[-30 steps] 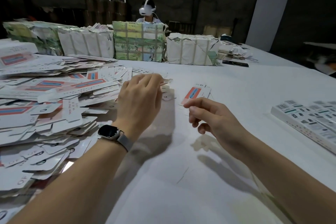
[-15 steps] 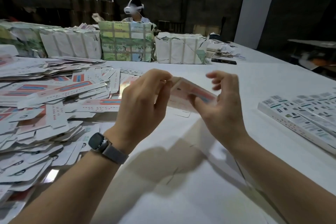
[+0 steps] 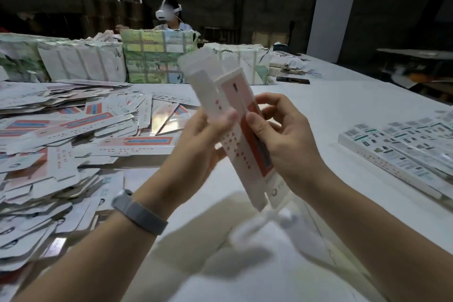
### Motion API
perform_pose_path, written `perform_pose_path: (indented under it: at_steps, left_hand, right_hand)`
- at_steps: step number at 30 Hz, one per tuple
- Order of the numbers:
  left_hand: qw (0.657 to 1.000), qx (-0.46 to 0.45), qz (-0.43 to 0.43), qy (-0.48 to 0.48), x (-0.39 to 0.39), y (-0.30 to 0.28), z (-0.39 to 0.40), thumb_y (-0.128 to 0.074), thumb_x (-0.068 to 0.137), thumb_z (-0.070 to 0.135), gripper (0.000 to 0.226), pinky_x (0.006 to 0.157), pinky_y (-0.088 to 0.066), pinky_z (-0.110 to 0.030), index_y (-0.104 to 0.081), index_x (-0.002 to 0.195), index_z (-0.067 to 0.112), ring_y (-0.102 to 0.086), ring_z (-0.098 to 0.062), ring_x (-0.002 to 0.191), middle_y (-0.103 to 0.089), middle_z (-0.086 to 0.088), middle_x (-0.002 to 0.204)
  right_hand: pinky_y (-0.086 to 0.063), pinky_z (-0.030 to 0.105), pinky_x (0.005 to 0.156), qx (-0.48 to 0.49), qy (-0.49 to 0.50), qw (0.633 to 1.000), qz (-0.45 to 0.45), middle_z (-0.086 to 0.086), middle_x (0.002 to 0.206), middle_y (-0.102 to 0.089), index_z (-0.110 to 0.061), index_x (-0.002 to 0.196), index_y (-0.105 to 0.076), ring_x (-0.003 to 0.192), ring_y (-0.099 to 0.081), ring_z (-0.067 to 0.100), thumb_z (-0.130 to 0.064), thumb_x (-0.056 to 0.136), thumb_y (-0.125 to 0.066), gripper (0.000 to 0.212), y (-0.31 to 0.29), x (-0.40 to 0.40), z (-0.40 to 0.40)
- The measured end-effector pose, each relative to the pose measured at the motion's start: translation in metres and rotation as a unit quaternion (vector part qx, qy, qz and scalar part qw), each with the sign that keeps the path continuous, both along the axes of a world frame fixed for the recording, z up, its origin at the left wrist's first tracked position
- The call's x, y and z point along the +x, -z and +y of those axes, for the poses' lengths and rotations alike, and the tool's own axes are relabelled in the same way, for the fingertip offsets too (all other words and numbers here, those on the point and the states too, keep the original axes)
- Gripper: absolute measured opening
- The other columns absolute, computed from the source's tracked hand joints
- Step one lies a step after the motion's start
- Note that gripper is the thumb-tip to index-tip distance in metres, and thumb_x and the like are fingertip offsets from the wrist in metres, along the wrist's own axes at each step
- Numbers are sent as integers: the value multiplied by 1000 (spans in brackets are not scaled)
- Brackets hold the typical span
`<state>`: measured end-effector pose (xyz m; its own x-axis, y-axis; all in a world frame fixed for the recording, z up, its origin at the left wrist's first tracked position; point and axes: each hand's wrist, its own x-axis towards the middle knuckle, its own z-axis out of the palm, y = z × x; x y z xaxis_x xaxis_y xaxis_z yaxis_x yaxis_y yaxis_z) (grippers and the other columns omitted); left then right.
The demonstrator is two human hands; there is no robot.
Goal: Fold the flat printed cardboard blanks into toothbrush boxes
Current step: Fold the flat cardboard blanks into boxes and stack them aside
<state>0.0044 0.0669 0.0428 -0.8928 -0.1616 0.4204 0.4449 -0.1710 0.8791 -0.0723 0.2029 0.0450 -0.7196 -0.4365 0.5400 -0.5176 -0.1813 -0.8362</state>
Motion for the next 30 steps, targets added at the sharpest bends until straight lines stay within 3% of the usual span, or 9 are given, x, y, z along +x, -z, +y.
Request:
perform_pose_path:
  at_steps: [4, 7, 10, 15, 20, 23, 26, 28, 30]
  left_hand:
    - [1000, 21, -14, -6, -2, 4, 6, -45, 101, 14, 27, 86, -59, -41, -64, 120, 18, -69, -24, 101, -71, -10, 112]
    - [997, 66, -35, 1, 0, 4, 1, -38, 102, 16, 29, 67, -59, -32, -61, 120, 21, -72, -19, 84, -74, -6, 98]
    - [991, 94, -61, 68, 2, 7, -2, -37, 101, 22, 38, 70, -59, -38, -53, 135, 23, -73, -27, 92, -72, -10, 113]
    - [983, 17, -125, 133, 2, 9, -2, -34, 98, 57, 56, 76, -58, -35, -57, 136, 22, -72, -29, 93, -73, -8, 107]
    - [973, 24, -152, 173, 3, 8, 0, -22, 96, 70, 70, 79, -55, -37, -67, 125, 24, -68, -28, 89, -70, -10, 103]
    - [973, 1, -166, 161, 7, 6, 3, -25, 98, 67, 64, 79, -57, -36, -70, 118, 27, -68, -30, 88, -70, -9, 99]
    - [974, -26, -173, 143, 10, 5, 7, -23, 98, 67, 66, 79, -58, -34, -65, 124, 22, -67, -30, 86, -71, -12, 101]
    - [971, -34, -180, 154, 10, 3, 11, -26, 95, 68, 71, 80, -56, -35, -59, 129, 15, -64, -30, 85, -69, -18, 105]
    - [967, -41, -191, 162, 11, 1, 13, -30, 92, 68, 72, 81, -54, -38, -59, 128, 13, -63, -30, 84, -68, -19, 102]
  right_hand:
    - [-57, 27, 65, 2, -32, 998, -56, -4, 76, -62, -29, 109, -60, 75, -70, 13, -19, 98, -61, 16, -2, -4, 1]
    - [-49, 17, 56, 54, -8, 998, 13, -4, 67, -58, -27, 105, -60, 64, -61, 4, -14, 95, -63, 16, 0, -6, 2]
    - [-50, 16, 56, 105, 85, 986, 95, -9, 77, -51, -34, 116, -52, 67, -54, 0, -21, 90, -71, 34, 0, -8, 5]
    - [-58, 38, 62, 97, 126, 972, 174, -6, 77, -42, -31, 139, -53, 71, -50, 12, -25, 94, -64, 47, -11, -7, 12]
    - [-59, 48, 57, 87, 69, 987, 112, -10, 63, -52, -25, 132, -63, 72, -63, 29, -34, 90, -65, 43, -8, 3, 9]
    - [-57, 46, 56, 72, 62, 992, 88, 10, 66, -55, -34, 125, -66, 64, -58, 32, -30, 91, -69, 33, -9, 3, 8]
    - [-49, 38, 49, 46, 64, 995, 55, 24, 74, -62, -25, 101, -76, 51, -52, 27, -28, 90, -73, 13, -14, 2, 9]
    - [-49, 40, 55, 53, 84, 994, 47, 20, 72, -65, -18, 85, -76, 60, -57, 33, -31, 87, -75, 13, -21, -2, 14]
    - [-40, 22, 48, 82, 54, 995, 20, 0, 55, -61, -9, 78, -73, 49, -50, 11, -29, 89, -73, 23, -29, -8, 21]
